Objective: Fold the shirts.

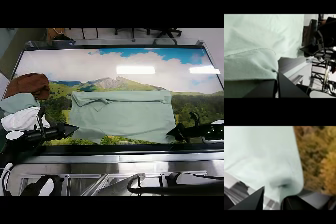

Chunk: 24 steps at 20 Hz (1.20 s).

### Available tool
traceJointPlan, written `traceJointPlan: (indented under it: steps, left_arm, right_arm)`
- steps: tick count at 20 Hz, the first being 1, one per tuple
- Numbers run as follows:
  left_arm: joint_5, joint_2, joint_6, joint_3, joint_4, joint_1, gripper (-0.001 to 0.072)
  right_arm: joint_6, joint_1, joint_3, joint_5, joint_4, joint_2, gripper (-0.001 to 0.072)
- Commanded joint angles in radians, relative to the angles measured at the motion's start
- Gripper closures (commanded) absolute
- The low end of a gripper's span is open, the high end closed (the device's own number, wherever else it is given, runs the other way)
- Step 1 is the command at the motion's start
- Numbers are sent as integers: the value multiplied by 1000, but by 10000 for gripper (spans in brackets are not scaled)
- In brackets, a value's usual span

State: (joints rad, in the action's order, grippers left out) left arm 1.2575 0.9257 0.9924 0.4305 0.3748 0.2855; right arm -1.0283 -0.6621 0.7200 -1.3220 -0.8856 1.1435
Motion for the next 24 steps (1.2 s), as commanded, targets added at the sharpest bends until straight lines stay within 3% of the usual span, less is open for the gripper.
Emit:
traceJointPlan:
  steps: [1, 2, 5, 8, 10, 14, 15, 18, 21, 24]
  left_arm:
    - [13, -1, -8, 1, 0, 42, 687]
    - [29, -1, -9, 1, 0, 62, 688]
    - [71, -1, -24, 1, -3, 111, 688]
    - [84, -1, -25, 1, -4, 118, 688]
    - [133, -14, -26, 1, -3, 118, 688]
    - [156, -191, 41, 3, 2, 118, 691]
    - [130, -230, 56, 18, 17, 118, 691]
    - [45, -246, 112, 151, 179, 92, 691]
    - [-31, -84, 115, 341, 237, 29, 689]
    - [-106, 145, 67, 506, 237, -60, 689]
  right_arm:
    - [26, 3, 30, 40, 53, 0, 403]
    - [25, 3, 43, 39, 53, 0, 424]
    - [20, 3, 50, -25, 53, -1, 693]
    - [21, 3, 49, -134, 53, -35, 695]
    - [-31, 3, 45, -145, 47, -108, 696]
    - [-254, 3, 49, -86, -245, -261, 696]
    - [-247, 3, 50, -64, -235, -275, 696]
    - [-95, 5, 116, -7, 59, -254, 696]
    - [21, 37, 249, 105, 314, -164, 696]
    - [71, 141, 371, 193, 349, -28, 696]
